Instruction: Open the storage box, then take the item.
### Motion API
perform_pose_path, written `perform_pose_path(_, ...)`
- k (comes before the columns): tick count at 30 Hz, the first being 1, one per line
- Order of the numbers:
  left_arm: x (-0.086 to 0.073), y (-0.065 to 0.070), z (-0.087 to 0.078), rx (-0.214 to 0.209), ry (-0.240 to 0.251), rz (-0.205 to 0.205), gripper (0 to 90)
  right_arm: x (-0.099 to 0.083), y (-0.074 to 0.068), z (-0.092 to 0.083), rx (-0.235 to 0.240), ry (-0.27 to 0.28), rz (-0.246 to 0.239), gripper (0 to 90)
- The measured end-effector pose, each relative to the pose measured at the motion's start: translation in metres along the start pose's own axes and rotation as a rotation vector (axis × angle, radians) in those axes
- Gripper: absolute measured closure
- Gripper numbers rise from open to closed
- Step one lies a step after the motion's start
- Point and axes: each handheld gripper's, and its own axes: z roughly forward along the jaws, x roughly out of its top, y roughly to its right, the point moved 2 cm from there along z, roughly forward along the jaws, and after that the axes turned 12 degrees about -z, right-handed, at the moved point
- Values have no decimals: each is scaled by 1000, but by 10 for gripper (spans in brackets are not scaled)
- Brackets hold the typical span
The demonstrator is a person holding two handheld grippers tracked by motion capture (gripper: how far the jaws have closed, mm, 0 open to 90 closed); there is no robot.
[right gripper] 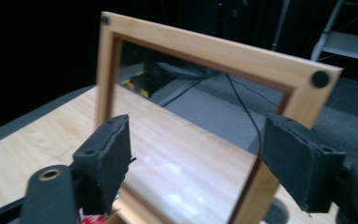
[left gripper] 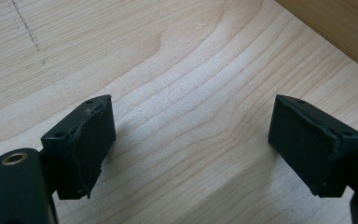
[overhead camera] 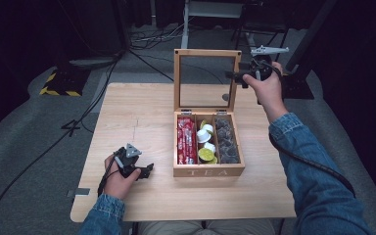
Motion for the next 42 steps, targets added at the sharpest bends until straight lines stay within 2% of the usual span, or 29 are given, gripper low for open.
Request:
perform_pose_path(7,1,0,1,0,-1,6,150,-5,-33,-12,73,9,-37,268)
perform_pose_path(10,1,0,1,0,-1,6,150,-8,-44,-15,99,4,-38,255)
perform_pose_path(14,1,0,1,-2,-1,6,149,-12,-58,-17,110,0,-45,235)
perform_pose_path(22,1,0,1,-1,-1,7,150,-16,-78,-18,159,0,-63,296)
perform_pose_path(26,1,0,0,0,-5,6,151,-23,-90,-12,198,-24,-80,380)
perform_pose_path(29,0,0,0,1,-3,5,151,-30,-101,-4,258,-35,-79,420)
perform_pose_path(32,-1,1,0,-1,0,5,151,-41,-114,6,268,-86,-134,456)
perform_pose_path(34,-1,1,-1,-3,0,7,151,-46,-122,12,279,-99,-151,458)
perform_pose_path(37,-1,1,-1,-1,-3,10,151,-54,-135,21,312,-105,-125,455)
perform_pose_path(38,-2,1,-1,-2,-3,10,151,-56,-138,24,316,-107,-132,451)
perform_pose_path(42,-2,1,-2,-3,-2,9,151,-65,-151,34,325,-166,-137,442)
